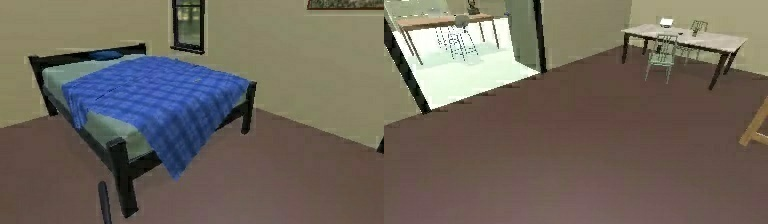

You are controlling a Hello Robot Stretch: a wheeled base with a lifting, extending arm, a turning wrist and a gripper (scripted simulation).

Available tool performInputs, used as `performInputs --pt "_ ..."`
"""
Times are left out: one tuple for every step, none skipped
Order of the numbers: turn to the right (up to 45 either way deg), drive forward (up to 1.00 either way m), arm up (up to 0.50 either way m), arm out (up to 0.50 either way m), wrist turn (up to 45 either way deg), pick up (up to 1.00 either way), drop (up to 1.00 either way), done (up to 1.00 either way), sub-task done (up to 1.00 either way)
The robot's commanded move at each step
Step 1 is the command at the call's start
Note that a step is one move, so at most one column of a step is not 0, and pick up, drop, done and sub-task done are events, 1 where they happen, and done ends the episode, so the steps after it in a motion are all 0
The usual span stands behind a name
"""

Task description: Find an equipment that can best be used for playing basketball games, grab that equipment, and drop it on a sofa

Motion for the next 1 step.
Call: performInputs --pt "45.0 0.0 0.0 0.0 0.0 0.0 0.0 0.0 0.0"
